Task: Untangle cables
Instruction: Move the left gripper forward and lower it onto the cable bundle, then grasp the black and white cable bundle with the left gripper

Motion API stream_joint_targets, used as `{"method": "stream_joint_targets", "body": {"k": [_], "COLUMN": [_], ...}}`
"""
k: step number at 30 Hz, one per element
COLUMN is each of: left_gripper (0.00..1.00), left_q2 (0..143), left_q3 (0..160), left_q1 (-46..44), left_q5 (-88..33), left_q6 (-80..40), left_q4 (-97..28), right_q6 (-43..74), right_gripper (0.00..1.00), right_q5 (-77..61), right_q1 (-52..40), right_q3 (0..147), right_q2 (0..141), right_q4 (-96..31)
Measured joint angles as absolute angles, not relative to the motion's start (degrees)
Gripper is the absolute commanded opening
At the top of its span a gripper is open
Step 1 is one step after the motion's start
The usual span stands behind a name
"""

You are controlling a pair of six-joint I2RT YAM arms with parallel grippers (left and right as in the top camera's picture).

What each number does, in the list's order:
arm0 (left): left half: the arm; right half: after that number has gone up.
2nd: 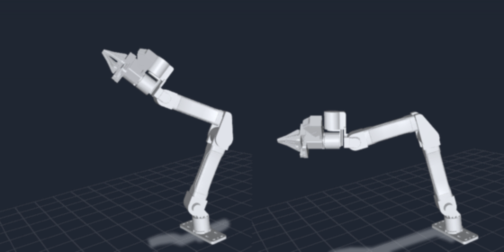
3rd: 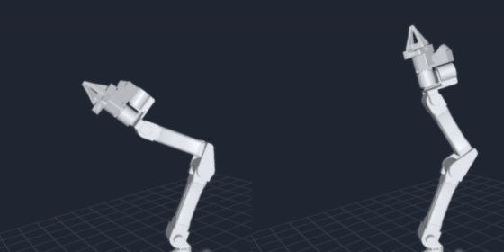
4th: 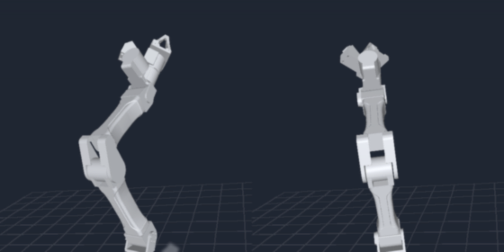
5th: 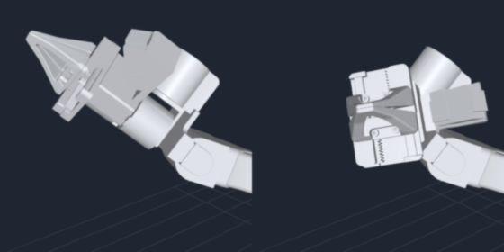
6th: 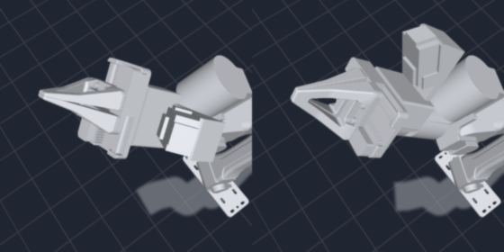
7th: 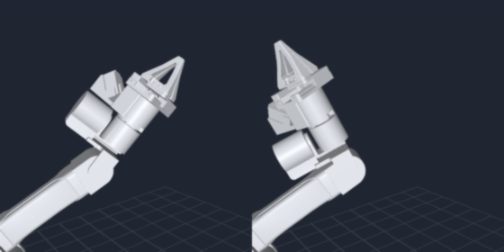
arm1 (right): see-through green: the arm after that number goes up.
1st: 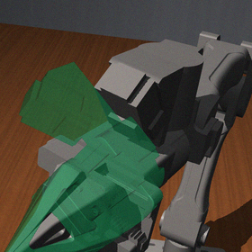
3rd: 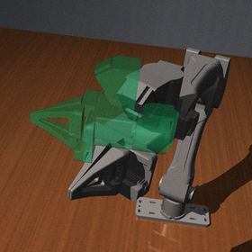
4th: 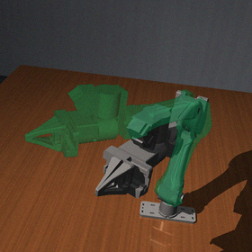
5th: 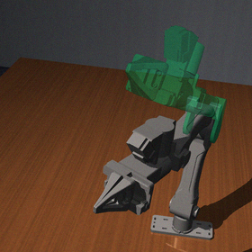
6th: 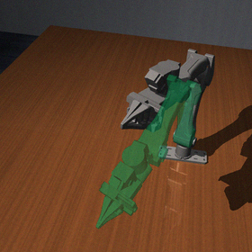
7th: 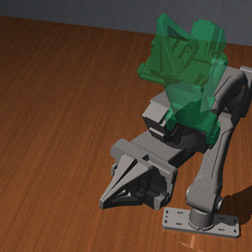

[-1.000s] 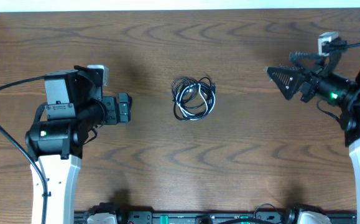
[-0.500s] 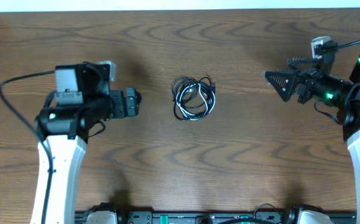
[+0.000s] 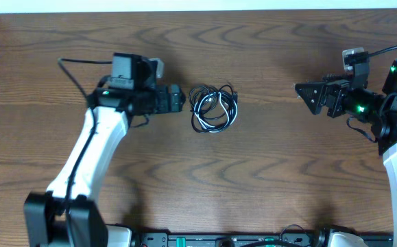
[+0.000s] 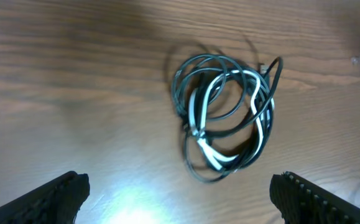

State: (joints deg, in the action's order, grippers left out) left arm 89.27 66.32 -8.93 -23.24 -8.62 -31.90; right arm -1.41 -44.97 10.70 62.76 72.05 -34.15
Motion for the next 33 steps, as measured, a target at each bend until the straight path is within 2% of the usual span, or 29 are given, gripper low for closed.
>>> {"method": "stream_joint_targets", "body": {"k": [11, 21, 25, 33], "left_gripper": [0.79, 0.75, 0.69, 0.67], "left_q2": [102.1, 106.6, 106.6, 106.6], "left_q3": [66.3, 66.3, 66.3, 66.3], "left_q1": [-18.5, -18.8, -18.8, -18.8], "left_q5": [-24.1, -22.8, -21.9, -20.8], "left_q6": [-17.1, -19.9, -20.3, -20.8], "left_q4": [-21.6, -20.5, -20.2, -20.1], "right_q6": [-1.6, -1.6, -1.6, -1.6], "right_gripper": [0.87, 0.85, 0.85, 0.85], "right_q5": [-41.5, -40.2, -40.2, -40.1], "right_q1": [10.7, 10.7, 10.7, 10.7], "right_q3": [62.8, 62.8, 62.8, 62.8], "right_q2": [72.1, 72.1, 72.1, 72.1], "right_q4": [-35.4, -35.6, -35.6, -35.6]}}
